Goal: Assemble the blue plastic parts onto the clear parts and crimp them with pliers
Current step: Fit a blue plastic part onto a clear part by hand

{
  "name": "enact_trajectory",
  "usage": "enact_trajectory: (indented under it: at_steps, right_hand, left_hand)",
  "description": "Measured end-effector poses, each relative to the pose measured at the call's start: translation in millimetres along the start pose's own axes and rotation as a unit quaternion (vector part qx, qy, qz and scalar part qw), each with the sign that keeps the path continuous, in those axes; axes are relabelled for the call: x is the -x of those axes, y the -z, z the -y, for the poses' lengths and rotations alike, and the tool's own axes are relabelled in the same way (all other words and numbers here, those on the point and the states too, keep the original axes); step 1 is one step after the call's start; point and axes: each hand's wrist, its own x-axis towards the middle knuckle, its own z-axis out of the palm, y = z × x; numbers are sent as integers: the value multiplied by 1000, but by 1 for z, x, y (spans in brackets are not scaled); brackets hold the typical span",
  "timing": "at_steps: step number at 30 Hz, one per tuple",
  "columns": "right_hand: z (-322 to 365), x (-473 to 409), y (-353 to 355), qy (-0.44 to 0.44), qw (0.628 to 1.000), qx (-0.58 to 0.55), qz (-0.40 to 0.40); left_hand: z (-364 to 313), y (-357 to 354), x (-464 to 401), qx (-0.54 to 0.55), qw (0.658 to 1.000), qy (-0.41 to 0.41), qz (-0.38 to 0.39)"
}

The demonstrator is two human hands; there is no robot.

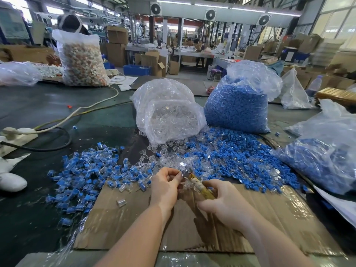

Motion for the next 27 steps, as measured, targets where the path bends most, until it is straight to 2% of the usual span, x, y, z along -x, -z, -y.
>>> enact_trajectory:
  at_steps: [2,6,9,11,13,16,19,23,27]
  right_hand:
    - [-3,0,-1,5,1000,-8,-1]
    - [-6,1,9,-18,993,-99,64]
    - [-14,-3,14,-15,998,-60,0]
    - [-22,-6,17,-4,997,12,-70]
    - [-32,-9,22,-12,983,123,-135]
    - [-52,-11,29,-69,937,284,-192]
    - [-71,-13,34,-114,898,360,-226]
    - [-86,-16,35,-139,874,397,-242]
    - [-89,-17,34,-136,865,414,-248]
  left_hand:
    - [1,1,1,-4,1000,-6,1]
    - [4,4,-1,19,1000,-4,-9]
    - [5,5,-4,29,999,8,-27]
    - [3,4,-5,18,999,1,-45]
    - [0,8,-8,-74,992,-51,-91]
    - [-8,27,-14,-271,935,-153,-167]
    - [-15,51,-26,-414,861,-203,-216]
    - [-15,73,-37,-557,781,-176,-219]
    - [-15,79,-42,-613,749,-141,-209]
